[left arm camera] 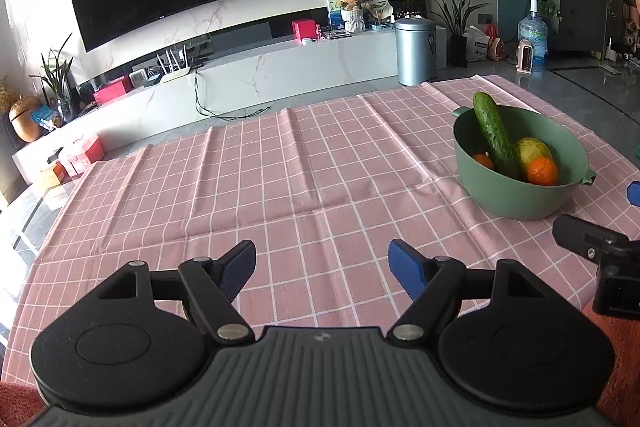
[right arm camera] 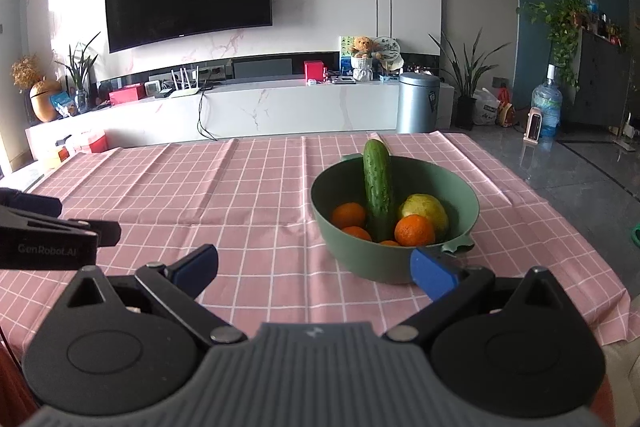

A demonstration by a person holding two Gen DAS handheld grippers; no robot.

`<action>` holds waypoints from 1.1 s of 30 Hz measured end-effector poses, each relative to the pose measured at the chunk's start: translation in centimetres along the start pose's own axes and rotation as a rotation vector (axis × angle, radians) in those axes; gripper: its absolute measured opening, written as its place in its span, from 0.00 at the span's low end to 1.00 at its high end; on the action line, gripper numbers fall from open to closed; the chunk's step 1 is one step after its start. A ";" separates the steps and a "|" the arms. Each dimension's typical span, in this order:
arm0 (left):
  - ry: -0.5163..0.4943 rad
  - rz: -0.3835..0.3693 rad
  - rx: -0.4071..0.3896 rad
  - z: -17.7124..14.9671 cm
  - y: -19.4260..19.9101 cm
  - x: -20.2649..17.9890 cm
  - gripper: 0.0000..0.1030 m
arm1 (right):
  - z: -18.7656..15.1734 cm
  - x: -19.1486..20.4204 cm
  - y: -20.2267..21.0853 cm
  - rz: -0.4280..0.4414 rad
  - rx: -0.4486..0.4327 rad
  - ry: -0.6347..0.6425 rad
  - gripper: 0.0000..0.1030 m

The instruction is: Organize fruits

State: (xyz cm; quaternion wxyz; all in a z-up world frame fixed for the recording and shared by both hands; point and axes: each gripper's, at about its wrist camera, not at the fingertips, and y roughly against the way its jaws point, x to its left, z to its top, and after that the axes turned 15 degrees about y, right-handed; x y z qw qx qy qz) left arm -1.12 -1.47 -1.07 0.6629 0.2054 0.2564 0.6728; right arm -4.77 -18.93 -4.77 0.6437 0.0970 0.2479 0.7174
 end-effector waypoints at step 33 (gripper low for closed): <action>0.019 0.017 0.051 0.1 -0.7 0.7 0.86 | 0.0 0.4 -1.1 -0.005 0.028 0.021 0.96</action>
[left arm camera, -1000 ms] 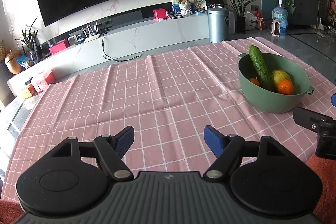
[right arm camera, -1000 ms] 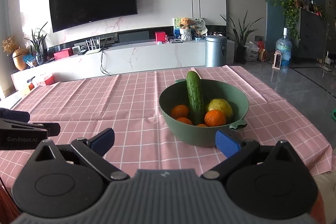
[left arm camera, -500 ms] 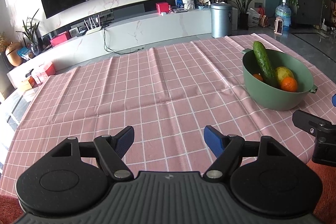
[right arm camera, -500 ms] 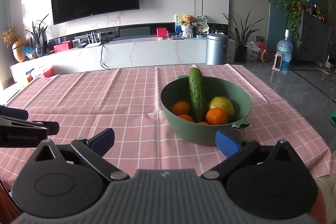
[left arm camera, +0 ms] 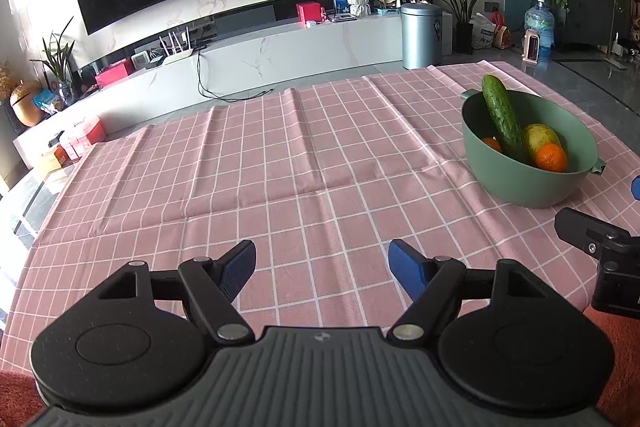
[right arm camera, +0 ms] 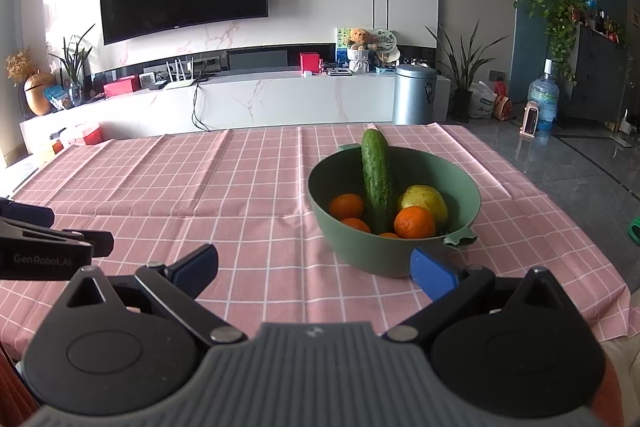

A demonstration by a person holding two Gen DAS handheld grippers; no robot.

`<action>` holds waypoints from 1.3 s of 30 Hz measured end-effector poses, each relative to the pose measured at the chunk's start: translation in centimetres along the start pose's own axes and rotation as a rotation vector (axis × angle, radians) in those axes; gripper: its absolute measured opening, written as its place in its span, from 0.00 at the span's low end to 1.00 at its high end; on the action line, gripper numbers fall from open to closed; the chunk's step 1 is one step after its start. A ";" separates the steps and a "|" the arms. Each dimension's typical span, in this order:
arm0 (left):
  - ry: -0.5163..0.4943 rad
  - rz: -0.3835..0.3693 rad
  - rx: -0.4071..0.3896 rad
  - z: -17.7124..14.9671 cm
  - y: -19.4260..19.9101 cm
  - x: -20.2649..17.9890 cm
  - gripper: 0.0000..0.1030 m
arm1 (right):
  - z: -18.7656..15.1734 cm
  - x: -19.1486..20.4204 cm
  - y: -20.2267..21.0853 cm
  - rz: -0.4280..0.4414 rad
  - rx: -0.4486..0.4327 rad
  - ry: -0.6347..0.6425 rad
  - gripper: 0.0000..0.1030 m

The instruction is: Organize fruits

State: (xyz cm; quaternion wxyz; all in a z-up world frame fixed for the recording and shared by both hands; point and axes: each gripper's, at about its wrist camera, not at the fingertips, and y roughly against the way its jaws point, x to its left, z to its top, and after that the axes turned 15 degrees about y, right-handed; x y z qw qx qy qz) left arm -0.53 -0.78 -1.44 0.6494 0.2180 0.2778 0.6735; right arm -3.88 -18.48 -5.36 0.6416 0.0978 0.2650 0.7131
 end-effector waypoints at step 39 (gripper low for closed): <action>0.014 -0.001 0.009 -0.1 -0.1 0.4 0.86 | 0.0 0.3 -0.3 0.003 0.010 0.024 0.96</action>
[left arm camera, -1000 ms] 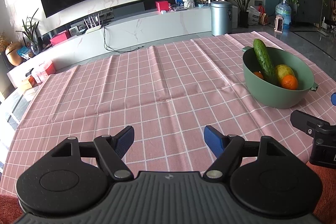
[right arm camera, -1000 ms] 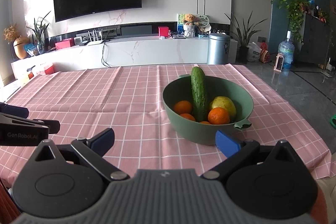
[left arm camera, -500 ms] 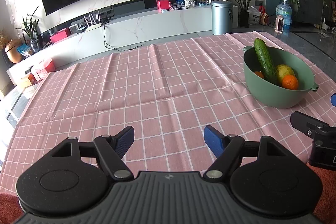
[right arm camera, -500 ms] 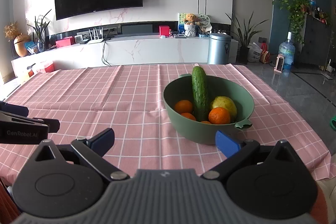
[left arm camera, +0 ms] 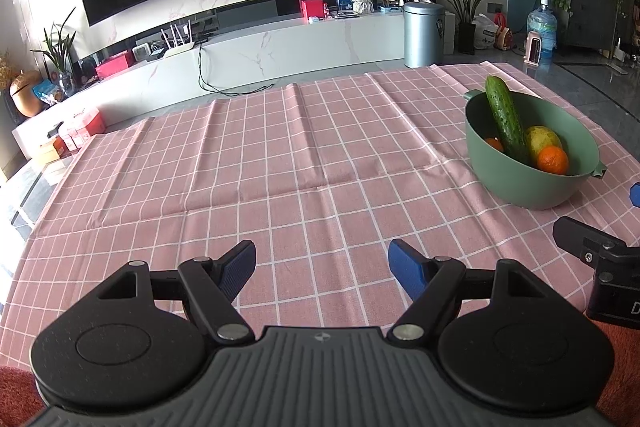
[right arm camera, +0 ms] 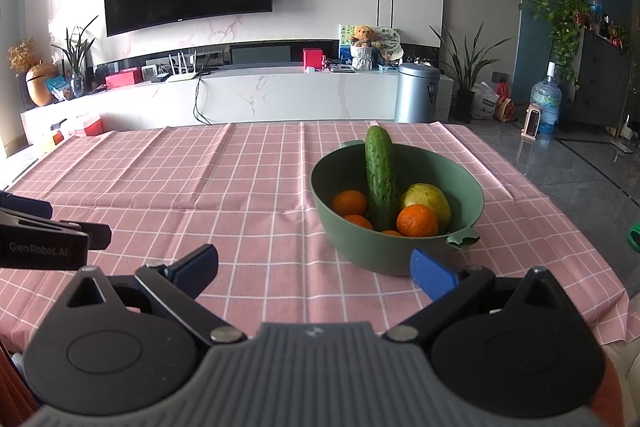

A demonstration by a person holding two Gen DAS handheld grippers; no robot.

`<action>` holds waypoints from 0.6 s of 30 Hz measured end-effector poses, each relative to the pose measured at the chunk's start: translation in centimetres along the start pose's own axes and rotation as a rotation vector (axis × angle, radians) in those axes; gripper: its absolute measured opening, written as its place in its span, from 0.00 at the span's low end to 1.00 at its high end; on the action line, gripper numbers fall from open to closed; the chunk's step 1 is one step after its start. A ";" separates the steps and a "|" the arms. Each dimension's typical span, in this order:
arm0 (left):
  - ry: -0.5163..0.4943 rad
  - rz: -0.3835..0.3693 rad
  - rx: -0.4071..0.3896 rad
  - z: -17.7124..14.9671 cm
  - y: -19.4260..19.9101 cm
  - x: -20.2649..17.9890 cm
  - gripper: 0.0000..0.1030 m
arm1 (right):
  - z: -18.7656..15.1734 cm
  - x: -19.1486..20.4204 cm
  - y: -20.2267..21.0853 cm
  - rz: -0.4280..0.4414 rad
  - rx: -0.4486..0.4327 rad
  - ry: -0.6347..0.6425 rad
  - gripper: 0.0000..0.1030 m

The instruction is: Organize fruits

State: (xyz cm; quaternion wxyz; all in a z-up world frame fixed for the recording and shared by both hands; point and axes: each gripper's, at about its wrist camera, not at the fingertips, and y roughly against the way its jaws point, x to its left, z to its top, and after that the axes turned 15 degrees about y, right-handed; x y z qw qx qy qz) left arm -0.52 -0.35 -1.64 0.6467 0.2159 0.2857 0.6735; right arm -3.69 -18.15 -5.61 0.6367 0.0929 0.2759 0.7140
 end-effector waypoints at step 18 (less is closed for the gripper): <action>-0.003 0.001 0.000 0.0 0.1 -0.1 0.86 | 0.0 0.0 0.0 -0.002 0.004 0.000 0.96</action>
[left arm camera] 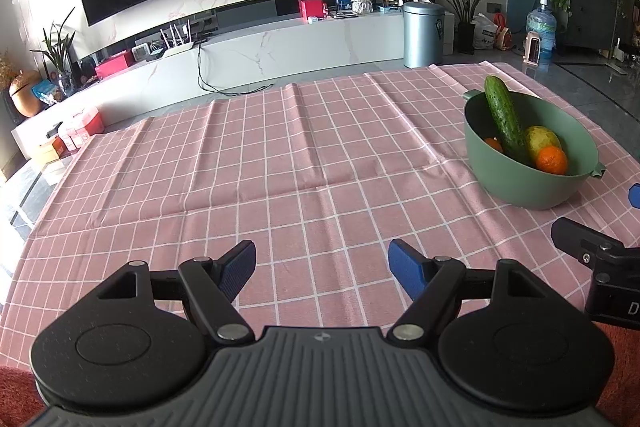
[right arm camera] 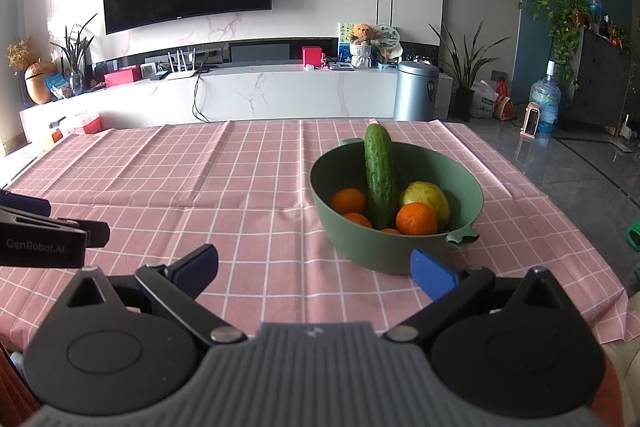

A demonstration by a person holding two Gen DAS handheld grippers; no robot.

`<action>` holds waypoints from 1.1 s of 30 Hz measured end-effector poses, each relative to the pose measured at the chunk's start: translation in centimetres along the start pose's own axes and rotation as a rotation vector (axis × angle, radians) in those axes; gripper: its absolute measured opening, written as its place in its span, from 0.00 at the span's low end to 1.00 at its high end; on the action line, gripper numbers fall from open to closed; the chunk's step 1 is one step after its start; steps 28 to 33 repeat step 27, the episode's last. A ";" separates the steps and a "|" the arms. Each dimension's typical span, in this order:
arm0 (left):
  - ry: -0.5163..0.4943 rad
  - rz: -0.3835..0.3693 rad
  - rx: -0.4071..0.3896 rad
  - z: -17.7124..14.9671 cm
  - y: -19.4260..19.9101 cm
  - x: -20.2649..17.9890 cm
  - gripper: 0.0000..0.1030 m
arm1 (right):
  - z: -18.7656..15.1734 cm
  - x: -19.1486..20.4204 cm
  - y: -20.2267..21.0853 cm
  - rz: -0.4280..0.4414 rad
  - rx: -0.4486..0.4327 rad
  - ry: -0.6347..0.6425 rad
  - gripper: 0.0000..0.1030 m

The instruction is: Organize fruits

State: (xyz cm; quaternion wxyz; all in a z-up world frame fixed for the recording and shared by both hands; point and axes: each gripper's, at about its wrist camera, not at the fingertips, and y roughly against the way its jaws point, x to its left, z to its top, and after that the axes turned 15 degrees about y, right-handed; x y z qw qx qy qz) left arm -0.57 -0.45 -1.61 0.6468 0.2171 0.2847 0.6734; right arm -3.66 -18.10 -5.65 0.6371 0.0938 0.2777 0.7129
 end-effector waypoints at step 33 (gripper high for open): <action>0.023 -0.002 -0.003 0.2 0.4 0.1 0.86 | -0.5 0.1 -0.4 -0.003 0.014 0.003 0.96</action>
